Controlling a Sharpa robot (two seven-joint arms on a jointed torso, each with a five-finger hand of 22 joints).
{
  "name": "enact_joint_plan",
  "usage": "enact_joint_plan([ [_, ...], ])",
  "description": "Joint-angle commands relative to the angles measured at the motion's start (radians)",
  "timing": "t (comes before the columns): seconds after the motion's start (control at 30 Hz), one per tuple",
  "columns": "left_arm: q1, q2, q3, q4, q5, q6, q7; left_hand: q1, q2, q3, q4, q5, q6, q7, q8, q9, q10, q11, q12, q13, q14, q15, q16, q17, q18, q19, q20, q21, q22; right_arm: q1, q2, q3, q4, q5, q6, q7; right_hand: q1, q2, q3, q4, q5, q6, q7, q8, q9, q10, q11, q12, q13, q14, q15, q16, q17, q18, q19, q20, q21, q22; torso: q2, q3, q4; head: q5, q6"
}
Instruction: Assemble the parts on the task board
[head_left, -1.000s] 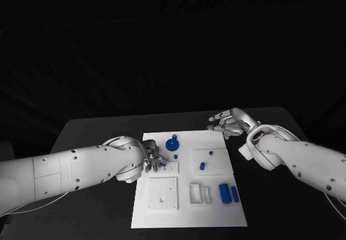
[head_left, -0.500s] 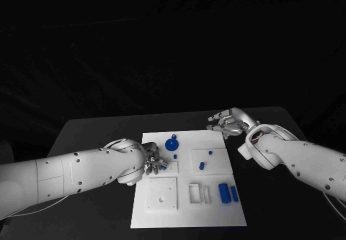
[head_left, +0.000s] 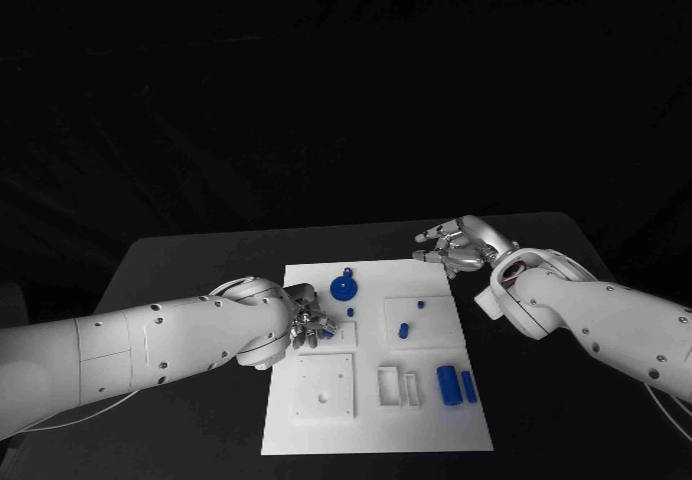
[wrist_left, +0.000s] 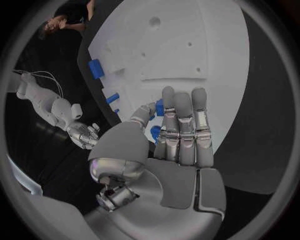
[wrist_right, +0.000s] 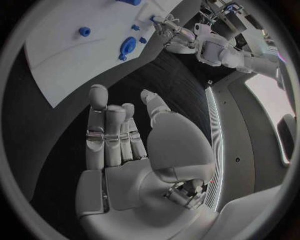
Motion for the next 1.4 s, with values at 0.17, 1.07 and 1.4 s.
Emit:
enact_joint_plan([
  [0.17, -0.002, 0.000, 0.000, -0.001, -0.005, 0.020, 0.001, 0.002, 0.009, 0.117, -0.122, 0.003, 0.085, -0.077, 0.004, 0.001, 0.041, -0.008, 0.001, 0.000, 0.006, 0.001, 0.003, 0.001, -0.016, 0.007, 0.001, -0.011, 0.008, -0.004, 0.002, 0.000, 0.000, 0.002, 0.014, 0.004, -0.010, -0.004, 0.001, -0.002, 0.003, 0.006, 0.000, 0.005, 0.002, -0.002, -0.001, 0.000, 0.000, -0.002, -0.004, -0.003, -0.001, 0.005, 0.022, -0.005, -0.003, 0.027, 0.000, 0.0003, 0.0003, -0.001, -0.002],
  [1.07, -0.007, -0.010, 0.000, 0.005, -0.004, 0.036, -0.005, 0.002, 0.007, 0.118, -0.123, 0.006, 0.085, -0.077, 0.006, -0.001, 0.041, -0.007, 0.000, 0.000, 0.005, 0.002, 0.003, 0.002, -0.016, 0.017, 0.002, -0.042, 0.035, -0.012, 0.008, 0.000, -0.005, 0.002, 0.019, 0.002, -0.014, -0.001, 0.001, -0.006, 0.002, 0.006, 0.001, 0.005, 0.002, -0.004, -0.001, 0.001, -0.002, -0.004, -0.004, -0.005, -0.002, 0.005, 0.023, -0.005, -0.011, 0.028, 0.000, -0.0003, 0.0003, 0.002, -0.006],
  [1.4, -0.008, -0.012, 0.000, 0.005, 0.001, 0.040, -0.002, 0.002, 0.007, 0.118, -0.123, 0.006, 0.085, -0.077, 0.006, -0.001, 0.041, -0.007, 0.000, 0.000, 0.005, 0.002, 0.003, 0.002, -0.016, 0.017, 0.002, -0.042, 0.035, -0.014, 0.011, 0.000, -0.007, 0.002, 0.020, 0.002, -0.014, -0.001, 0.001, -0.006, 0.002, 0.006, 0.001, 0.005, 0.002, -0.004, -0.001, 0.001, -0.002, -0.004, -0.004, -0.005, -0.002, 0.005, 0.023, -0.005, -0.011, 0.028, 0.000, 0.0004, -0.0002, 0.003, -0.005],
])
